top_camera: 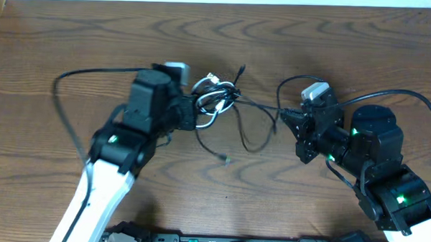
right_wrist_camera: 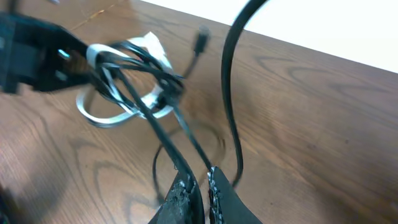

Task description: Untangle cables

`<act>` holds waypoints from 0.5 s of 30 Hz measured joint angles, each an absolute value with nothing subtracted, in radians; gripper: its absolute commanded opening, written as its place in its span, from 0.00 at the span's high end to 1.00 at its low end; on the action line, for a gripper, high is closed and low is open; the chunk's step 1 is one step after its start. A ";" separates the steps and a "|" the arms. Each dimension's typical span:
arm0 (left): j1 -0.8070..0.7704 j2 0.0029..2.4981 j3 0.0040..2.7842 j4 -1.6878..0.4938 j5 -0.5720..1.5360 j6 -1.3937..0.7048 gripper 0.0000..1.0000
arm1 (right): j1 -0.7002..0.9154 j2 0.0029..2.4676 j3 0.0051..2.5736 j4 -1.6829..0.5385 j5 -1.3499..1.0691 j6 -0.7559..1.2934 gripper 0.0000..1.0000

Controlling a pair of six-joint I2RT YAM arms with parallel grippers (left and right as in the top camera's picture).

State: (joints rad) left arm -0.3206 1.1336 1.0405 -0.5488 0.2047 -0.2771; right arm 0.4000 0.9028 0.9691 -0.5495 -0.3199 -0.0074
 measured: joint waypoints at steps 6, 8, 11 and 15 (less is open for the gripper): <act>-0.292 1.035 1.040 -0.545 0.189 -0.332 0.92 | 0.404 0.903 0.969 -0.562 -0.302 0.016 0.44; -0.271 1.028 1.040 -0.529 0.181 -0.311 0.92 | 0.395 0.899 0.969 -0.594 -0.271 0.044 0.25; -0.235 1.027 1.040 -0.490 0.189 -0.260 0.92 | 0.382 0.895 0.970 -0.619 -0.263 0.083 0.21; -0.233 1.028 1.040 -0.472 0.216 -0.149 0.92 | 0.382 0.899 0.970 -0.624 -0.344 0.175 0.30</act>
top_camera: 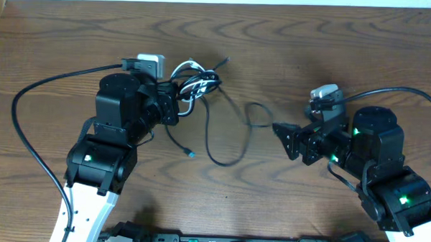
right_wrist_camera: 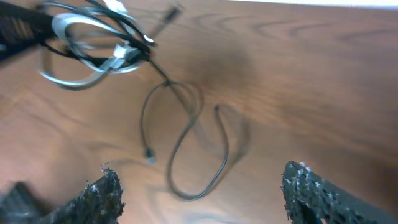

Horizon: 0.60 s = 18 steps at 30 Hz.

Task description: Untangle cables

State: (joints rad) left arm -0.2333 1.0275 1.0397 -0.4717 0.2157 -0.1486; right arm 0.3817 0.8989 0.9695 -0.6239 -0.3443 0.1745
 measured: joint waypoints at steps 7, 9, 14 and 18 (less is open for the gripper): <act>-0.234 1.028 1.039 -0.456 0.302 -0.003 0.92 | 0.382 0.939 0.970 -0.531 -0.465 0.476 0.43; -0.242 1.028 1.039 -0.443 0.333 0.010 0.92 | 0.385 0.969 0.970 -0.515 -0.480 0.618 0.41; -0.303 1.028 1.039 -0.430 0.376 0.065 0.92 | 0.434 1.076 0.970 -0.434 -0.505 0.880 0.48; -0.361 1.028 1.039 -0.430 0.386 0.134 0.92 | 0.486 1.156 0.970 -0.292 -0.528 0.978 0.39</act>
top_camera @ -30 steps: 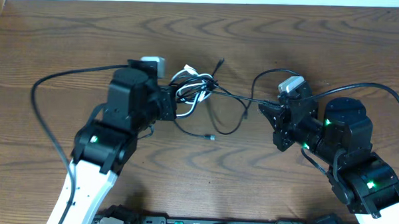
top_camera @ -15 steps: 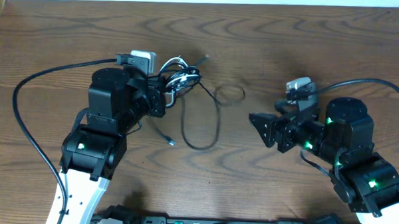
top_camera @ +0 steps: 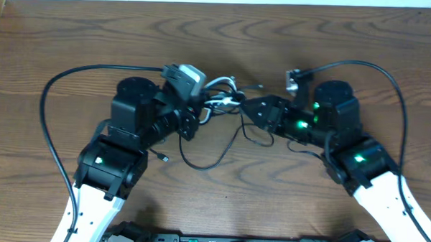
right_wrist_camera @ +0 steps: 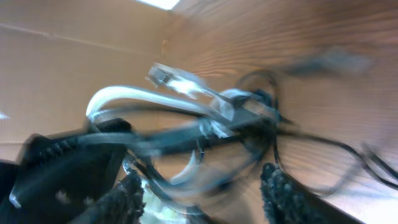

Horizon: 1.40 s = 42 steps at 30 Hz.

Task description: Untangle cables

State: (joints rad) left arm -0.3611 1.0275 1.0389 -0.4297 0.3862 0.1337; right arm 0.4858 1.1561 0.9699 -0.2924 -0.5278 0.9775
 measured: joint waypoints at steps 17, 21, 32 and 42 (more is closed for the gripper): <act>-0.485 1.028 1.039 -0.355 0.236 0.297 0.92 | 0.545 1.200 0.970 -0.247 -0.519 1.289 0.15; -0.504 1.028 1.038 -0.334 0.232 0.297 0.92 | 0.548 1.252 0.970 -0.256 -0.524 1.325 0.15; -0.513 0.967 1.029 -0.250 0.130 0.272 0.92 | 0.548 1.323 0.971 -0.319 -0.519 1.354 0.27; -0.513 0.855 1.029 -0.142 0.096 0.067 0.92 | 0.548 1.327 0.971 -0.325 -0.508 1.219 0.30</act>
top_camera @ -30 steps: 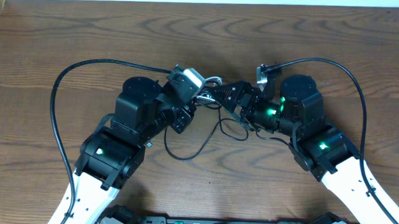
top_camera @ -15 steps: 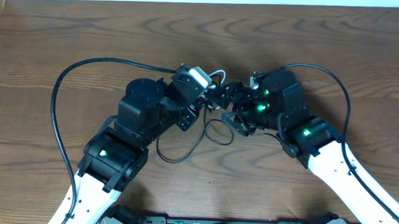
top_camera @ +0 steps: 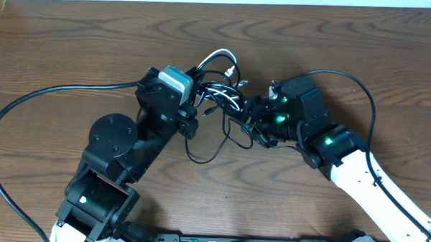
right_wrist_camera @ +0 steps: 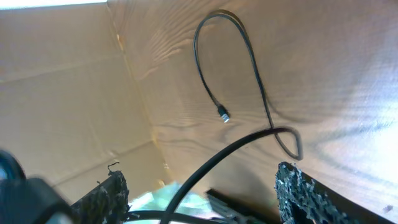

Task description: Untangle cables

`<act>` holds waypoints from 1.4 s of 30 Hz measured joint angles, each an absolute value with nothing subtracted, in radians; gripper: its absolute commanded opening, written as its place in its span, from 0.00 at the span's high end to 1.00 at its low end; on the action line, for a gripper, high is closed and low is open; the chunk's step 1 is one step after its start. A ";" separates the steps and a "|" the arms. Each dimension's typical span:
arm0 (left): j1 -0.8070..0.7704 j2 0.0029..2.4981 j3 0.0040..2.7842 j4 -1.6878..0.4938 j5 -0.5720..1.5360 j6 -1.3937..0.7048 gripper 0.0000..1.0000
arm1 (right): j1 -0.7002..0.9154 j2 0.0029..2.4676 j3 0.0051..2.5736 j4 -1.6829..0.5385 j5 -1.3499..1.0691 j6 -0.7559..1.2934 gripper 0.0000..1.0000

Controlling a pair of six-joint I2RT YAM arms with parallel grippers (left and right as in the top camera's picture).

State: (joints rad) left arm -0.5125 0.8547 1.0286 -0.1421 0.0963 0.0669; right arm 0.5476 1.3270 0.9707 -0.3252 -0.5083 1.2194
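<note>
The cable tangle (top_camera: 220, 92), black strands knotted with a white cable loop (top_camera: 216, 58), hangs at the table's middle. My left gripper (top_camera: 196, 110) is at its left side, shut on the tangle. My right gripper (top_camera: 250, 116) meets it from the right. In the right wrist view that gripper (right_wrist_camera: 205, 196) is open, fingers (right_wrist_camera: 106, 199) wide apart, and a black strand (right_wrist_camera: 236, 146) passes between them. A loose black cable end with a plug (right_wrist_camera: 224, 115) loops over the table.
A slack black loop (top_camera: 203, 153) droops from the tangle toward the table's front. Each arm's own thick black lead arcs beside it, left (top_camera: 51, 94) and right (top_camera: 364, 94). A tan cardboard wall (right_wrist_camera: 62, 93) fills the left of the right wrist view.
My right arm has reached further left and turned its wrist; its open fingers now straddle one black strand rather than facing the whole tangle. The left arm has swung round, still holding the tangle.
At first my right gripper was shut on a black strand right of the tangle, which the left gripper held. Then the right stood open and empty, well apart, with the tangle further left. Later it was open beside the tangle, and now it is around a strand.
</note>
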 measured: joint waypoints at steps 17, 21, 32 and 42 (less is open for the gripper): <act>-0.513 0.914 1.029 -0.185 -0.116 -0.215 0.92 | 0.548 0.994 0.973 -0.516 -0.287 0.250 0.20; -0.513 0.975 1.029 -0.184 -0.062 -0.344 0.92 | 0.548 0.908 0.977 -0.476 -0.342 0.062 0.16; -0.513 1.000 1.029 -0.183 0.316 -0.474 0.92 | 0.548 1.025 0.977 -0.367 -0.379 -0.111 0.17; -0.513 0.992 1.029 -0.164 0.501 -0.464 0.93 | 0.548 1.047 0.977 -0.415 -0.391 -0.149 0.96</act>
